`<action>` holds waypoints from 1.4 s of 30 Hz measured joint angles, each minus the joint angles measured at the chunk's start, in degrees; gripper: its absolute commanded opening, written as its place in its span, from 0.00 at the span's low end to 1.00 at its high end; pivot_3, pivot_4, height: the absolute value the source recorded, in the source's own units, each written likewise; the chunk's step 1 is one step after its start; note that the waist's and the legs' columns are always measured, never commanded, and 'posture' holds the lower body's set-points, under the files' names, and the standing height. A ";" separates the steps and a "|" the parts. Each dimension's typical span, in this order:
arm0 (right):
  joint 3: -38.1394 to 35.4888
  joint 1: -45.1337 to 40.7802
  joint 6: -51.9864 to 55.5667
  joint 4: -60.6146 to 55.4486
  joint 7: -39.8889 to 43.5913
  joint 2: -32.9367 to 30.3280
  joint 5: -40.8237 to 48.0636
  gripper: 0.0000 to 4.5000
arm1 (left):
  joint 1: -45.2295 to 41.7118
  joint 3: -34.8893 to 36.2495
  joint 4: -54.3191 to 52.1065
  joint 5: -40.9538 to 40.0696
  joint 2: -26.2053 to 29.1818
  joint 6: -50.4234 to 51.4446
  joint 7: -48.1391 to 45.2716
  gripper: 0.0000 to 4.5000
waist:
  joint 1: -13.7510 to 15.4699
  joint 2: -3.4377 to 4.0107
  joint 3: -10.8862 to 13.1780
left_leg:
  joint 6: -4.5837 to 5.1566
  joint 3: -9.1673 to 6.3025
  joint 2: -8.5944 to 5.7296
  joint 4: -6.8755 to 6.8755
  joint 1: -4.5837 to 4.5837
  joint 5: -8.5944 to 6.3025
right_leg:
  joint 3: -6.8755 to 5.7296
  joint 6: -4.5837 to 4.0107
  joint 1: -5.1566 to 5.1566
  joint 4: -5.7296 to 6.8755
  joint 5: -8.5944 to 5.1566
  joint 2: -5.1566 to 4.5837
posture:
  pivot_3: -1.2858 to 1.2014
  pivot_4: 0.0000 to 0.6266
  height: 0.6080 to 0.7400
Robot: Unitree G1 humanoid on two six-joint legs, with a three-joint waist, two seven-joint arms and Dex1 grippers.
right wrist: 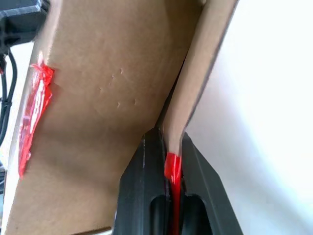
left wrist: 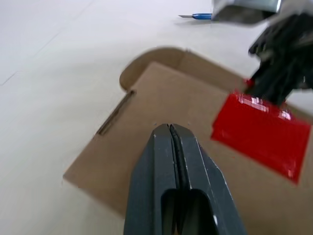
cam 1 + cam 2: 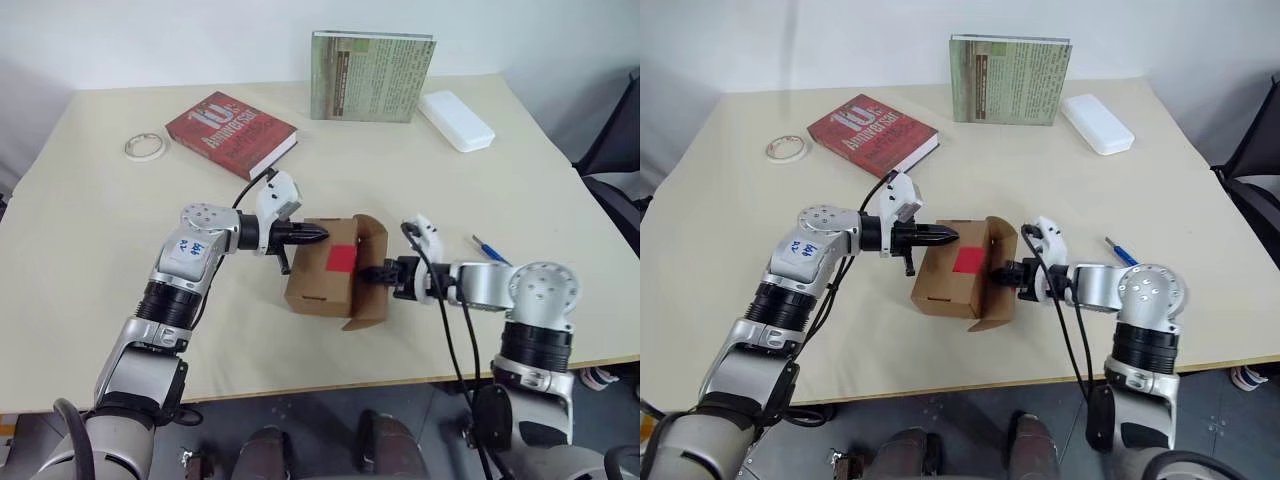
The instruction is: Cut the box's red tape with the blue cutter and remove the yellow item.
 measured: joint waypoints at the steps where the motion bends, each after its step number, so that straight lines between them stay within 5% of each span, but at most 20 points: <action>1: -0.04 -0.69 0.00 0.08 -4.53 -1.62 5.00 0.01 | 0.00 0.24 -0.01 -0.03 0.00 -0.21 -0.02 0.00 | -0.01 0.00 0.00 | 0.00 0.00 0.01 -0.02 0.02 0.00 | -0.01 0.00 0.00 -0.01 0.00 0.00 | 0.52 0.24 1.00; 5: 3.23 -3.60 -0.62 1.94 -18.90 -8.40 21.33 0.01 | 0.02 0.58 0.52 -0.17 -0.78 -1.72 -0.15 0.00 | 0.13 0.09 0.06 | 0.02 0.03 -0.02 -0.01 -0.04 0.00 | 0.01 0.00 0.00 -0.09 0.00 -0.02 | 0.52 0.24 1.00; 7: 11.05 -5.47 -5.44 2.08 -28.11 -17.80 35.77 0.01 | 0.04 0.77 1.75 -0.34 -1.88 -2.98 -0.26 0.00 | 0.39 0.08 0.06 | 0.04 0.01 -0.04 -0.02 -0.05 -0.02 | -0.01 0.00 0.00 -0.15 0.00 -0.04 | 0.52 0.24 1.00; 10: 18.93 -7.54 -11.19 1.11 -33.77 -25.90 46.31 0.01 | 0.49 0.71 2.96 -0.28 -2.47 -3.83 -0.48 0.00 | 0.36 0.02 0.09 | 0.06 0.07 -0.03 -0.07 -0.06 -0.03 | -0.05 0.02 0.01 -0.28 0.01 -0.02 | 0.52 0.24 1.00; 18: 29.29 -18.00 -13.09 1.51 -31.58 -35.31 48.85 0.01 | 2.77 -0.13 3.78 -0.17 -4.35 -4.58 -1.11 0.00 | 1.45 -0.01 0.11 | 0.13 0.12 0.00 0.02 -0.25 -0.07 | -0.05 0.03 -0.12 -0.32 0.02 -0.02 | 0.52 0.24 1.00; 23: 34.63 -22.79 -13.64 2.45 -35.73 -35.68 49.17 0.01 | 3.65 -0.41 4.82 -0.04 -5.11 -5.60 -1.14 0.00 | 1.60 -0.08 0.15 | 0.17 0.13 0.01 0.43 -1.06 -0.10 | -0.04 0.03 -0.81 -0.18 0.03 -0.03 | 0.52 0.24 1.00; 29: 38.54 -20.42 -14.85 0.37 -39.85 -39.87 49.19 0.01 | 3.26 0.77 6.29 -0.53 -5.04 -6.44 -1.01 0.00 | 2.27 -0.10 0.15 | 0.17 0.10 0.01 0.37 -1.13 -0.11 | -0.15 0.07 -0.86 -0.23 0.05 -0.03 | 0.52 0.24 1.00; 36: 39.11 -16.24 -16.38 -0.89 -41.19 -39.94 49.23 0.01 | -3.58 9.03 1.19 -9.00 -1.34 1.22 -4.00 0.00 | 2.27 -0.17 0.20 | 0.17 0.12 0.03 0.39 -1.21 -0.11 | -0.15 0.09 -0.96 -0.22 0.06 -0.02 | 0.52 0.24 1.00; 42: 40.92 -20.60 -19.50 -2.67 -48.70 -32.25 49.53 0.01 | -7.10 10.80 -4.68 -16.69 -6.98 7.12 -3.83 0.00 | 2.51 -0.18 0.21 | 0.16 0.09 0.04 0.42 -1.23 -0.11 | -0.16 0.11 -0.96 -0.19 0.07 -0.02 | 0.52 0.24 1.00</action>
